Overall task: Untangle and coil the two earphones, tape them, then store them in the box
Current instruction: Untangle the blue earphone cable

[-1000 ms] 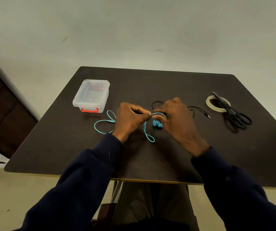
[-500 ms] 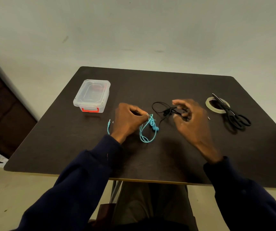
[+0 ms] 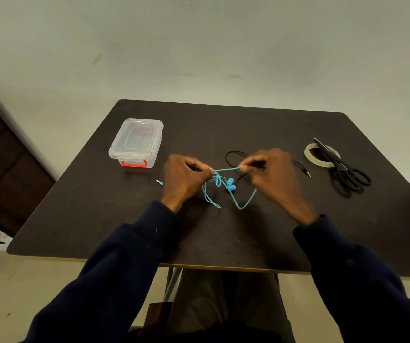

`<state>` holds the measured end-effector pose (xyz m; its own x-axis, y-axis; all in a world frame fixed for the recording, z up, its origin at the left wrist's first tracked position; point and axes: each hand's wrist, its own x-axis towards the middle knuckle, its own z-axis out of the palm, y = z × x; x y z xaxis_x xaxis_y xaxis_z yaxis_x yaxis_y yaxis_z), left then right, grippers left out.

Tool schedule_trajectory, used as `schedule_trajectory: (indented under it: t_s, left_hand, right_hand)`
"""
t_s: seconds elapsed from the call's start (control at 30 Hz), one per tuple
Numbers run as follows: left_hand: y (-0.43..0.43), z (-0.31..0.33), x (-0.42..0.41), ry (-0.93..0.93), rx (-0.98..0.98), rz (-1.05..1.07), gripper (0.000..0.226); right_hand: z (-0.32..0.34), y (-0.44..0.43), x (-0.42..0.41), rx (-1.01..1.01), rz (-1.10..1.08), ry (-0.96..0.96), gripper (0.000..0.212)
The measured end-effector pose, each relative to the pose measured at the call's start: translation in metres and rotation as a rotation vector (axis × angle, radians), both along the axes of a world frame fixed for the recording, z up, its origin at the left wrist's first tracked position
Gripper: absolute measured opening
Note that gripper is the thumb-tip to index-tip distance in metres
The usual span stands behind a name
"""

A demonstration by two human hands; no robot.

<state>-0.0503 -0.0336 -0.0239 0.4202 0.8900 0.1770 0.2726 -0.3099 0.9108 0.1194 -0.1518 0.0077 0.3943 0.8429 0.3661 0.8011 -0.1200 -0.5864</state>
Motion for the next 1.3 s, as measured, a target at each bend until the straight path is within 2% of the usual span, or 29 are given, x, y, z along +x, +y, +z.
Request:
schedule_trajectory:
  t_s: [0.1, 0.2, 0.33, 0.4, 0.47, 0.6, 0.73, 0.8, 0.97, 1.13, 1.2, 1.3]
  left_hand:
    - [0.013, -0.003, -0.013, -0.016, -0.076, 0.062, 0.003]
    - [0.013, -0.002, -0.016, -0.04, -0.119, 0.042, 0.003]
    - [-0.005, 0.004, 0.003, -0.058, -0.073, -0.022, 0.003]
    - [-0.01, 0.008, 0.011, -0.1, -0.061, -0.05, 0.003]
    - [-0.011, 0.011, 0.015, -0.124, -0.058, -0.065, 0.004]
    - [-0.009, 0.011, 0.012, -0.121, -0.063, -0.041, 0.005]
    - [-0.008, 0.008, 0.008, -0.105, -0.064, -0.022, 0.005]
    - [-0.007, 0.007, 0.007, -0.096, -0.063, -0.015, 0.005]
    - [0.007, 0.004, -0.003, -0.089, -0.109, 0.09, 0.008]
    - [0.019, 0.0, -0.011, -0.114, -0.18, 0.169, 0.006]
    - [0.016, 0.0, -0.009, -0.129, -0.213, 0.147, 0.005]
    - [0.01, -0.001, -0.002, -0.137, -0.218, 0.09, 0.003]
  right_hand:
    - [0.003, -0.018, 0.024, 0.106, -0.179, 0.08, 0.014]
    - [-0.002, -0.026, 0.03, 0.0, -0.184, 0.072, 0.016]
    - [-0.004, -0.011, -0.006, -0.019, -0.015, -0.258, 0.049]
    - [0.0, 0.002, -0.02, -0.042, 0.059, -0.382, 0.047]
    - [0.0, 0.014, -0.025, -0.11, 0.082, -0.447, 0.034]
    - [-0.001, 0.02, -0.019, -0.18, 0.052, -0.287, 0.019]
    - [-0.005, 0.016, -0.017, -0.198, 0.041, -0.241, 0.009]
    - [-0.007, 0.015, -0.017, -0.136, 0.045, -0.212, 0.007]
    - [-0.004, -0.004, 0.005, 0.182, -0.082, -0.17, 0.006]
    - [-0.002, -0.033, 0.025, 0.319, -0.141, 0.293, 0.013]
    - [-0.006, -0.04, 0.027, 0.214, -0.121, 0.265, 0.02]
    - [-0.002, -0.044, 0.014, 0.04, -0.115, 0.051, 0.044]
